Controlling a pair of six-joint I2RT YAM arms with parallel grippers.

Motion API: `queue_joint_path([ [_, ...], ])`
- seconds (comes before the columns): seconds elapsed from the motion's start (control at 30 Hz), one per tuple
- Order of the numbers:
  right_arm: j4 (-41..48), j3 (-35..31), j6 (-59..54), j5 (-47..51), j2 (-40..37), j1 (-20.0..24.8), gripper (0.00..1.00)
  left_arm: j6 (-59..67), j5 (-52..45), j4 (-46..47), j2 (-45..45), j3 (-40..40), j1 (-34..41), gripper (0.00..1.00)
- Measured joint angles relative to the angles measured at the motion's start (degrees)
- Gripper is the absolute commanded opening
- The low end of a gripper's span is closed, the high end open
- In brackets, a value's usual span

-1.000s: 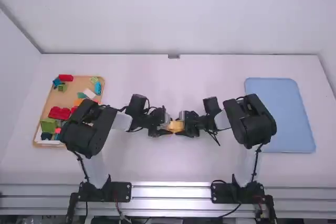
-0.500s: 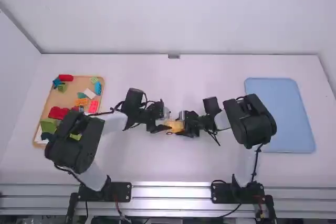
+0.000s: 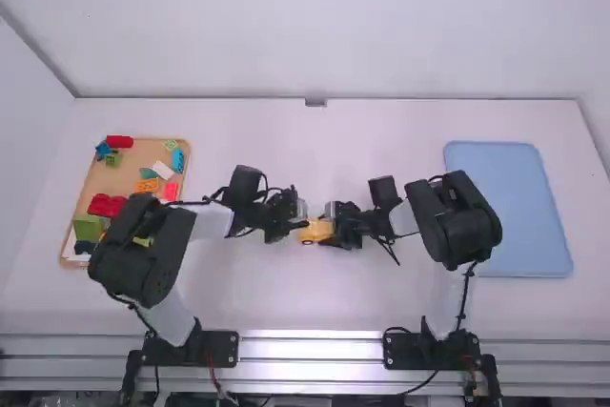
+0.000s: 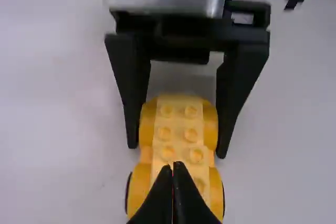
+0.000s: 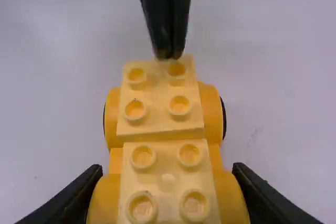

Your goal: Assemble lego blocks to make yellow taxi

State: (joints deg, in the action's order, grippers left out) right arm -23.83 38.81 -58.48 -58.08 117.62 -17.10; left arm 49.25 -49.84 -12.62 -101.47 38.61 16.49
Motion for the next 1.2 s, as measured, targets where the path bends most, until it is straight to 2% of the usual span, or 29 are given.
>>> queue_joint_path([
  [0.23, 0.0, 0.0, -0.3, -0.1, 0.0, 0.0, 0.48, 0.0, -2.9, -1.4, -2.7, 0.0, 0.3, 0.02],
  [0.63, 0.0, 0.0, -0.3, 0.0, 0.0, 0.1, 0.48, 0.0, -1.7, 0.0, -2.8, 0.9, 0.5, 0.02],
  [0.83, -0.1, 0.0, -0.1, 0.0, 0.0, 0.0, 0.5, 0.0, 1.3, 4.9, -0.6, 2.4, 1.0, 0.02],
  [0.87, -0.1, 0.0, -0.1, 0.0, 0.0, 0.0, 0.49, 0.0, 2.2, 5.8, 0.2, 2.6, 1.2, 0.11],
  [0.9, -0.2, 0.0, -0.1, 0.0, 0.0, 0.0, 0.5, 0.2, 3.7, 7.0, 1.9, 3.3, 1.3, 0.26],
  [0.93, -0.4, 0.0, 0.0, 0.0, 0.0, 0.0, 0.52, -0.1, 5.0, 8.2, 3.7, 4.0, 1.2, 0.9],
  [0.97, -0.5, 0.0, 0.0, 0.0, 0.0, 0.0, 0.54, -0.4, 5.9, 8.9, 5.0, 4.6, 1.2, 0.99],
  [1.03, -1.7, 0.0, 0.9, 0.3, 0.0, 0.0, 0.58, -1.6, 8.5, 10.8, 10.3, 6.1, 0.9, 0.99],
  [1.2, -3.9, 0.0, 3.9, 2.4, 0.0, 0.0, 0.58, -7.2, 16.5, 12.3, 21.7, 7.6, -0.7, 0.99],
])
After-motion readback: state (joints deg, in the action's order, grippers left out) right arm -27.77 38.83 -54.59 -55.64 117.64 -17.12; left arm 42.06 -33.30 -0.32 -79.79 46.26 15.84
